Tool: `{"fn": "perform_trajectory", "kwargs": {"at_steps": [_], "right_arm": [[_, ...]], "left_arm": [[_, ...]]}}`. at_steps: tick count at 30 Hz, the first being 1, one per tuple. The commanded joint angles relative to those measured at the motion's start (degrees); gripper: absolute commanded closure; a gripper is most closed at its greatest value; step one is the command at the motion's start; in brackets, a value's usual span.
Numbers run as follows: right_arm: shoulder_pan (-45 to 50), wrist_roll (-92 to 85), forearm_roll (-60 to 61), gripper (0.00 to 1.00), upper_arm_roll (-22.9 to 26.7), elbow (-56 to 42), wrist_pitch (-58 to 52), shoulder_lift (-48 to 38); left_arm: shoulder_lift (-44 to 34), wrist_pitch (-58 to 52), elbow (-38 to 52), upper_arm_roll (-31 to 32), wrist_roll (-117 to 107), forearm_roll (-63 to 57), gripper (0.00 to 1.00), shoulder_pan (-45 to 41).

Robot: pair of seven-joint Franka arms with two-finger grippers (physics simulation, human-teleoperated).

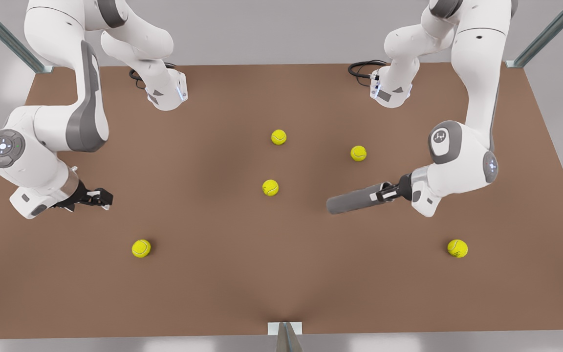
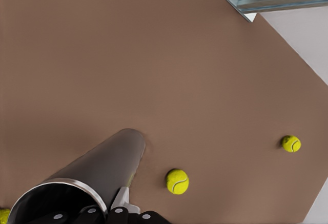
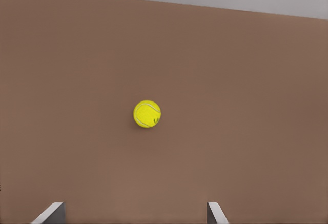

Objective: Put the tennis tube upright

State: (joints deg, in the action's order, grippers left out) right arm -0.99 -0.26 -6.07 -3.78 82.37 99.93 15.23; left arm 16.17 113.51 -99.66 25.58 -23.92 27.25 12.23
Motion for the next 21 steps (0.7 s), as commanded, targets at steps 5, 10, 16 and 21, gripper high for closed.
{"fn": "perform_trajectory", "kwargs": {"at_steps": [5,10,16,21], "right_arm": [[0.02,0.00,-0.08,0.00,0.00,0.07,0.35,0.16],[-0.07,-0.09,-0.08,0.00,0.00,-0.02,0.79,0.95],[-0.16,0.00,0.01,0.00,0.09,-0.11,0.79,1.30],[-0.16,-0.09,0.01,0.00,0.09,-0.11,0.79,1.39]], "left_arm": [[-0.09,-2.94,1.75,0.26,0.01,-12.56,0.79,-0.10],[-0.70,-4.26,1.84,0.53,0.01,-21.36,0.79,-0.54],[0.44,-4.88,1.75,0.53,-0.08,-30.15,0.79,-0.98],[0.97,-5.49,1.75,0.44,-0.87,-32.96,0.79,-1.06]]}}
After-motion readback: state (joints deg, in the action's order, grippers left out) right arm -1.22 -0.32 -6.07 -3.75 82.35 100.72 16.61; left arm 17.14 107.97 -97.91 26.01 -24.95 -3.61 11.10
